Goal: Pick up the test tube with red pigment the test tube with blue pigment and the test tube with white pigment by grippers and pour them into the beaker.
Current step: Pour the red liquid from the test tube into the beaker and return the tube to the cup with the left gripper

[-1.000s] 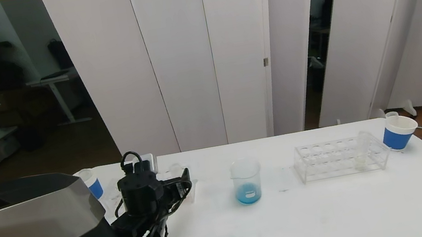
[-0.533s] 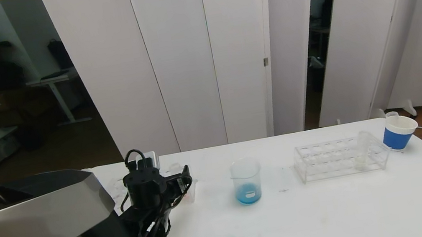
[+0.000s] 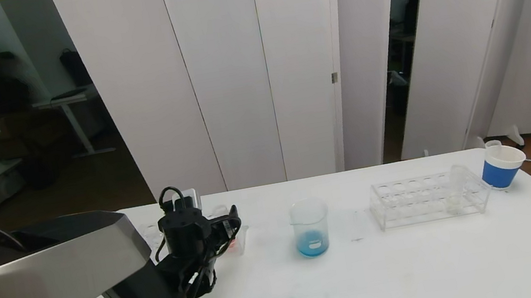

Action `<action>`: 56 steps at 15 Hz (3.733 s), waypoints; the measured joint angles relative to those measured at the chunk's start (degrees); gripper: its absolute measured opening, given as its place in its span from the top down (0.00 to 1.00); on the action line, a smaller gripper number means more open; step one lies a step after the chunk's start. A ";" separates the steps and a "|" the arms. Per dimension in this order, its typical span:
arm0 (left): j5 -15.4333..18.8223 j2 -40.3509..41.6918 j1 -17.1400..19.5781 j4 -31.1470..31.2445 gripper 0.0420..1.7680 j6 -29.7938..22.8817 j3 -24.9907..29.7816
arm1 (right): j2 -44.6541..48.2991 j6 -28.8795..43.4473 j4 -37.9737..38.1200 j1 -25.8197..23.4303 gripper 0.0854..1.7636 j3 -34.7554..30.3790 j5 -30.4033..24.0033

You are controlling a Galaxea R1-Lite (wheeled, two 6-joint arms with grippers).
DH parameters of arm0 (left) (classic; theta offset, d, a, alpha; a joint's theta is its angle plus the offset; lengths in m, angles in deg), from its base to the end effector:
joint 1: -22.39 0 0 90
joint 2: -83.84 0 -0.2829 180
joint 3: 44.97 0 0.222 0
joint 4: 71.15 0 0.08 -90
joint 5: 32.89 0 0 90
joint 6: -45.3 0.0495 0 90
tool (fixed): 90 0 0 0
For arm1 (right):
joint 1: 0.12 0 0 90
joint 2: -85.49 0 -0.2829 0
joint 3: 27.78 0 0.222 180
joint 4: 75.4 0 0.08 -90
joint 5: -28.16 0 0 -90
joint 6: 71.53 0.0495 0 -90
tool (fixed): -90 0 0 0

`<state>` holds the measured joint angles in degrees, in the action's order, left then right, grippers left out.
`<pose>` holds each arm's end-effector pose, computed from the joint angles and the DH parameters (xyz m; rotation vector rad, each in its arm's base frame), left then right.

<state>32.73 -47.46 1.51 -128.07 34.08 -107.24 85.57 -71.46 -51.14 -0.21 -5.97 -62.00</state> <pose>0.3702 -0.1194 -0.0210 -0.1138 0.1883 0.0797 0.0525 0.0001 0.0770 0.0013 0.0414 0.0012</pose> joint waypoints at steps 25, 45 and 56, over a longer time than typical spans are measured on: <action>1.82 4.68 -1.07 3.78 0.68 0.88 -0.26 | 0.00 0.00 -0.02 0.02 0.01 0.00 0.00; 28.26 33.04 -2.35 32.89 0.68 8.27 -6.17 | 0.00 -0.02 0.00 0.00 0.01 0.00 0.00; 52.66 25.60 -2.21 31.31 0.68 40.98 -14.69 | 0.00 0.00 0.00 0.00 0.01 0.00 0.00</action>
<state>85.39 -21.86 -0.70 -96.76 75.07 -121.93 85.57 -71.46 -51.14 -0.21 -5.97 -62.00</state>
